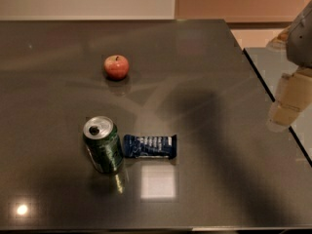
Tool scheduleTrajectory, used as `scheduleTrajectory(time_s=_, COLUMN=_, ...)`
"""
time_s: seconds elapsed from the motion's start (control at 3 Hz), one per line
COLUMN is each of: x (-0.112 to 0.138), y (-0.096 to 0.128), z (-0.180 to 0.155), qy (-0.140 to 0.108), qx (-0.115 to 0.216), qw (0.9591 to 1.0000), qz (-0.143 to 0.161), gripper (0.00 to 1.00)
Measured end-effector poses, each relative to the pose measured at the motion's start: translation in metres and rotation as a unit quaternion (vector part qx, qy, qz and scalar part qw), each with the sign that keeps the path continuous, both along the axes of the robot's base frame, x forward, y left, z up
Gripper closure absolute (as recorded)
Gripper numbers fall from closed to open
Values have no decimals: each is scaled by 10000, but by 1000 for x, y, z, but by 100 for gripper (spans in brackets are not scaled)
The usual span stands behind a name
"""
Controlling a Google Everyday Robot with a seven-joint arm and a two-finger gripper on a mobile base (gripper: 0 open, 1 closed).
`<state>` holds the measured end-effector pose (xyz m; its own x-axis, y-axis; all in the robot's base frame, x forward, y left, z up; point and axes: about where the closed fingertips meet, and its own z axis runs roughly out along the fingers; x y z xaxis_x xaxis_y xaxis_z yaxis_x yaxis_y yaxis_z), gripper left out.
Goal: Pick rxbar blueberry
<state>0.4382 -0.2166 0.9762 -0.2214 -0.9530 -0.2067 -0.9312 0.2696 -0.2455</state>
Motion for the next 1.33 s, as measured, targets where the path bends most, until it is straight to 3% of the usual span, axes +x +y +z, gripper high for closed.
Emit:
scheduleTrajectory(time_s=0.33, x=1, y=1, z=0, qy=-9, qx=2, qw=10000, qz=3, gripper=0)
scheduleTrajectory(time_s=0.67, x=9, y=23, z=-1, qy=5, qx=286, qw=9994, qz=183, gripper=0)
scheduleTrajectory(time_s=1.33, x=19, y=100, z=-21, qy=107, qx=885, qw=9925, qz=832, gripper=0)
